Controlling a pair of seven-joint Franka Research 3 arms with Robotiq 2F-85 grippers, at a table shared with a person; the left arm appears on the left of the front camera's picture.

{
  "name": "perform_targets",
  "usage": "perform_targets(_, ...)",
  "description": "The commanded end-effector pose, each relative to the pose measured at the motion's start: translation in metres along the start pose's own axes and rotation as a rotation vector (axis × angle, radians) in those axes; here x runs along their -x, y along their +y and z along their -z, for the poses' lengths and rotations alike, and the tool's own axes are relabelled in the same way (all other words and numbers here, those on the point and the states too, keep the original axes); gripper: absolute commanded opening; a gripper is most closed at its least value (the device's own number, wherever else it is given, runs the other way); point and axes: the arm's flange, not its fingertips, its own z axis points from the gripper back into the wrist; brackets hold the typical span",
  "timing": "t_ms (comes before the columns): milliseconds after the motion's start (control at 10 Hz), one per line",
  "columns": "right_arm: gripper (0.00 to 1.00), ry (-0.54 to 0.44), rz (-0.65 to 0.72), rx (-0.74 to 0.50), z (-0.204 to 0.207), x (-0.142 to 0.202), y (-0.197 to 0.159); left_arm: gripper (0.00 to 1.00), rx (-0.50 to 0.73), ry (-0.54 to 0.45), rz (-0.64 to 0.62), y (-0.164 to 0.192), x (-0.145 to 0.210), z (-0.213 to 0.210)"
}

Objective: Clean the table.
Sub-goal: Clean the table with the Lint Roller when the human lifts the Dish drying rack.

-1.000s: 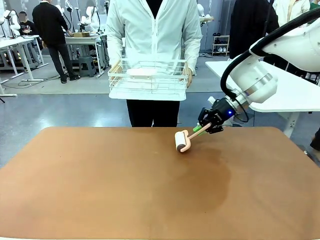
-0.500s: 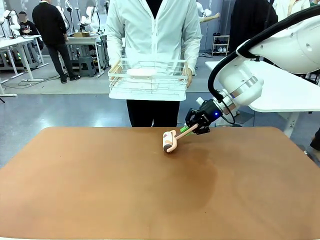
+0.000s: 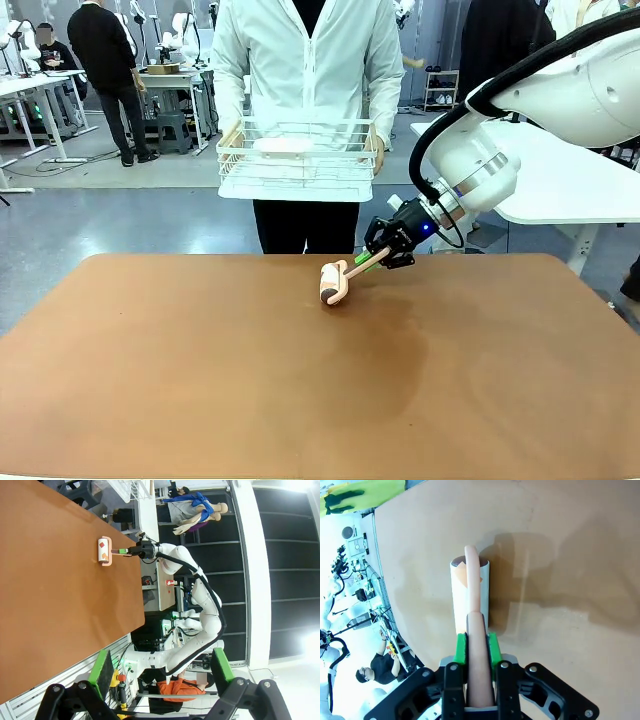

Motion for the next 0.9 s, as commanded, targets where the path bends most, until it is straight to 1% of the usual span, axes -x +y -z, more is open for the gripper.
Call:
perform_targets(0,0.21,0.105,0.018,0.06,0.022,0.025,-0.017,1.0,0.002,-0.004,0.002,-0.001,0.002,-0.003)
perform_targets(200,0.21,0.085,0.024,0.015,0.006,0.02,-0.005,1.0,0.002,-0.004,0.002,-0.001,0.002,-0.003)
perform_targets(300,0.21,0.054,0.014,-0.028,-0.007,0.019,0.008,1.0,0.002,-0.004,0.002,-0.001,0.002,-0.003)
perform_targets(500,0.21,0.015,-0.033,-0.037,-0.041,0.021,0.038,1.0,0.002,-0.004,0.002,-0.001,0.002,-0.003)
perform_targets(600,0.21,0.017,-0.041,-0.067,-0.055,0.021,0.049,1.0,0.002,-0.004,0.002,-0.001,0.002,-0.003)
perform_targets(700,0.21,0.002,-0.052,-0.065,-0.066,0.022,0.057,1.0,0.002,-0.004,0.002,-0.001,0.002,-0.003)
perform_targets(800,0.21,0.0,-0.056,-0.046,-0.068,0.023,0.059,1.0,0.002,-0.004,0.002,-0.001,0.002,-0.003)
